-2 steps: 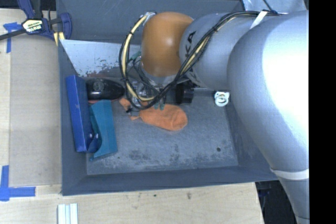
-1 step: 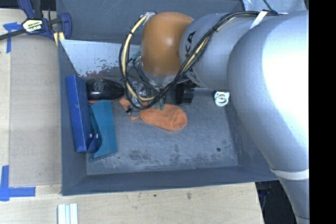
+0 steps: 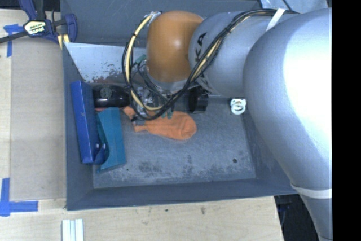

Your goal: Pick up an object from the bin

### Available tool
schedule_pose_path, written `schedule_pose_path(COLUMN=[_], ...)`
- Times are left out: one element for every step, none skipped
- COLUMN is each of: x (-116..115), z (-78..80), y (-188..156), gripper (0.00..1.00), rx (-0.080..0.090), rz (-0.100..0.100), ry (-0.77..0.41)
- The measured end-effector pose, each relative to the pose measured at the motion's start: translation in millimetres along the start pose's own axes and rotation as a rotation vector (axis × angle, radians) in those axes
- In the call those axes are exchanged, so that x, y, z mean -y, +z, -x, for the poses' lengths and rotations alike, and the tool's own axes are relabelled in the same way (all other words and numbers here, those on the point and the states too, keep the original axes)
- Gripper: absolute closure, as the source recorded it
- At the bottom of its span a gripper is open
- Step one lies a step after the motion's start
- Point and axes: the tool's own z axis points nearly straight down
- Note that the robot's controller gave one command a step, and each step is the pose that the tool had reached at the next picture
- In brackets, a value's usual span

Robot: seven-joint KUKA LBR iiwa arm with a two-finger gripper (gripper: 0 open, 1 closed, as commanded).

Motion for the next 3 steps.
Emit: schedule_pose_path(x=[-3, -5, -12], z=[-1.7, 2.4, -2.7], y=[-57, -76, -108], gripper=[1.00, 1.00, 1.00], rx=[-0.006, 0.009, -0.009], rz=[-0.001, 0.002, -0.002], ry=[0.009, 0.015, 0.012])
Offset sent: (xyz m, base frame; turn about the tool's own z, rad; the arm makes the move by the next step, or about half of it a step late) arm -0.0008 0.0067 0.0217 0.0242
